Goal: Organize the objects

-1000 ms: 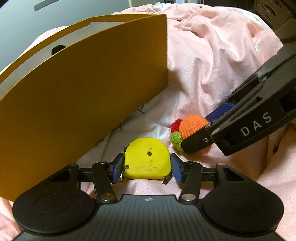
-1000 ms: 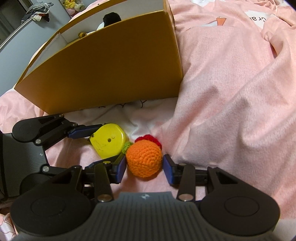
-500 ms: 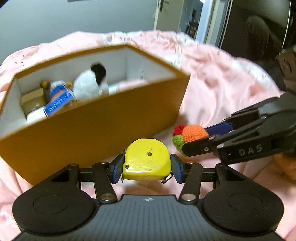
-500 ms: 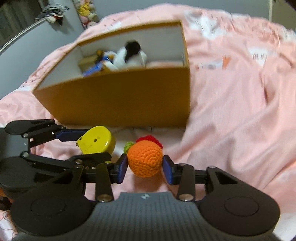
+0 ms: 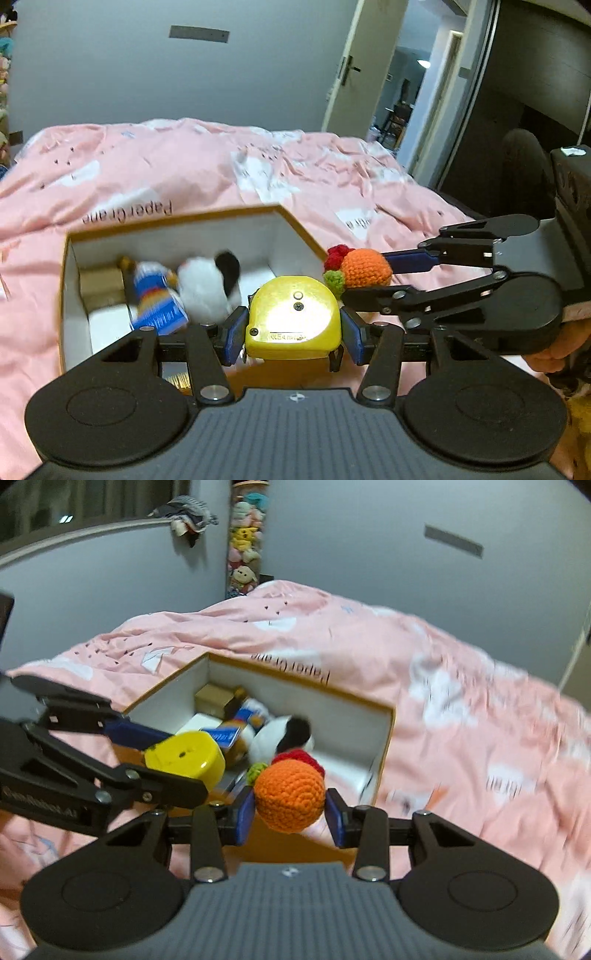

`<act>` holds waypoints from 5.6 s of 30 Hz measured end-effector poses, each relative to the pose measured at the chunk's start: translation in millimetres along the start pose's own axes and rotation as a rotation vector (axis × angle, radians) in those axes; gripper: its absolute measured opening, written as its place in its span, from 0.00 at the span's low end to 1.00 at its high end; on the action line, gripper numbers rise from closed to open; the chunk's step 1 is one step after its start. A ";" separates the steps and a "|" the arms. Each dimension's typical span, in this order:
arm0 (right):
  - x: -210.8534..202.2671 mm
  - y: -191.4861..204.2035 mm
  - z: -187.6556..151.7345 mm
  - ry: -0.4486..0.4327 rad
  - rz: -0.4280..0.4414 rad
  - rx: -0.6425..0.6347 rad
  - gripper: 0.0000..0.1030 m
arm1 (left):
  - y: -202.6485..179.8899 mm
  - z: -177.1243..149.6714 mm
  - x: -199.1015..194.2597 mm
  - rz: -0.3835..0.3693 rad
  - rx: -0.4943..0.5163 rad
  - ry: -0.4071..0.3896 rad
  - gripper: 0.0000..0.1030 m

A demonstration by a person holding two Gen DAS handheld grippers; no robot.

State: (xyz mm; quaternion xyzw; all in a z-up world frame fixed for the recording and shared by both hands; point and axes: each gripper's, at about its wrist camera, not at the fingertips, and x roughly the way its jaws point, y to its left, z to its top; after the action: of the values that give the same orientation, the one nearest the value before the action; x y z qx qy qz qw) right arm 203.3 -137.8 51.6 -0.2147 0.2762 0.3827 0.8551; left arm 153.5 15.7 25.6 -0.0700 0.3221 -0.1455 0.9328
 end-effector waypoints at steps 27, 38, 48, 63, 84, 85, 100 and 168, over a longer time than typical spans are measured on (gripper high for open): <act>181.1 -39.7 34.0 0.201 -0.091 -0.421 0.42 | 60.1 43.3 123.0 0.004 -0.124 0.080 0.59; 176.3 -42.5 33.2 0.152 -0.115 -0.430 0.47 | 54.4 44.5 132.9 0.029 -0.078 0.089 0.59; 140.1 -50.1 37.3 0.044 -0.227 -0.341 0.52 | 46.0 49.6 141.2 0.070 -0.024 0.097 0.59; 130.5 -77.7 33.8 0.063 -0.286 -0.103 0.54 | 37.3 59.0 180.1 0.160 0.059 0.166 0.59; 131.2 -67.7 33.4 0.098 -0.262 -0.138 0.56 | 53.7 61.1 179.1 0.144 -0.105 0.188 0.69; 128.1 -67.3 33.5 0.098 -0.263 -0.134 0.56 | 53.1 62.2 175.4 0.148 -0.109 0.178 0.69; 34.6 -53.7 48.4 -0.017 -0.136 0.068 0.71 | 12.3 77.1 38.2 0.372 -0.065 -0.180 0.69; -9.7 57.5 -62.9 -0.083 -0.103 0.366 0.91 | 1.3 -67.3 -49.9 0.575 -0.175 -0.072 0.89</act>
State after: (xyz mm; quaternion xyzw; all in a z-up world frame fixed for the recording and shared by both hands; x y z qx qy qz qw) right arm 134.1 -144.0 1.3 -0.0533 0.2943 0.2901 0.9091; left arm 74.6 30.2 1.6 -0.0609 0.3068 0.1554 0.9370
